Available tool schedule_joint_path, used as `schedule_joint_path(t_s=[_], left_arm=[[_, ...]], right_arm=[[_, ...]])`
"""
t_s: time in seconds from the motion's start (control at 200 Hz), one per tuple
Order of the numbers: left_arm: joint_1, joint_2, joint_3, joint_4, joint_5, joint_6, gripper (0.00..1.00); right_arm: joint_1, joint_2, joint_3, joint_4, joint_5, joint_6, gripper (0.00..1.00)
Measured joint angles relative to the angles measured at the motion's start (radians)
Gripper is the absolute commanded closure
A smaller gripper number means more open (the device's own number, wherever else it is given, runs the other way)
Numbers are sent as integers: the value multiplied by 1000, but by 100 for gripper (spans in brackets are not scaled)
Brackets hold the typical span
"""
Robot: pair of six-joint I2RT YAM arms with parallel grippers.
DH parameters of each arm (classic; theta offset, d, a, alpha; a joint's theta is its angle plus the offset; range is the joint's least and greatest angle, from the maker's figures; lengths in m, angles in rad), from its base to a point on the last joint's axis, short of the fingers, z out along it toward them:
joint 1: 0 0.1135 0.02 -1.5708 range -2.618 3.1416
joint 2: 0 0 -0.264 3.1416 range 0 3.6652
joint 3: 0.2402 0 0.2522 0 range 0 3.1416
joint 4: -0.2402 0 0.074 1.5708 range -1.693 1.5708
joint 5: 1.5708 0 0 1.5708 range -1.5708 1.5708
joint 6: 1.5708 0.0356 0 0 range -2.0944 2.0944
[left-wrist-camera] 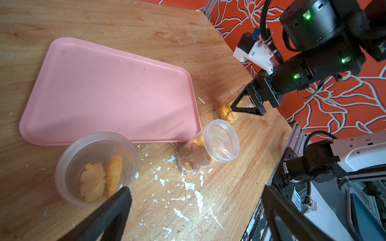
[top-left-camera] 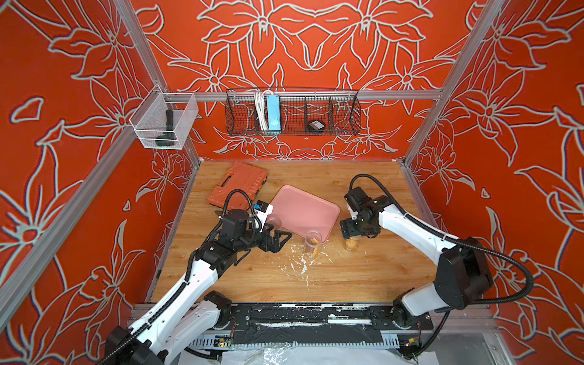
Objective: Pour the cookies out of the jar
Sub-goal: Pick up the jar from the center of the board.
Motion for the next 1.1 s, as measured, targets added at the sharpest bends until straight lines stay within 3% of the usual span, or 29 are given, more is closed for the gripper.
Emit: schedule_joint_path(t_s=[1.101], left_arm=[[0,0,0,0,-1,0,2]], right_arm=[[0,17,-26,27,-4,2,35]])
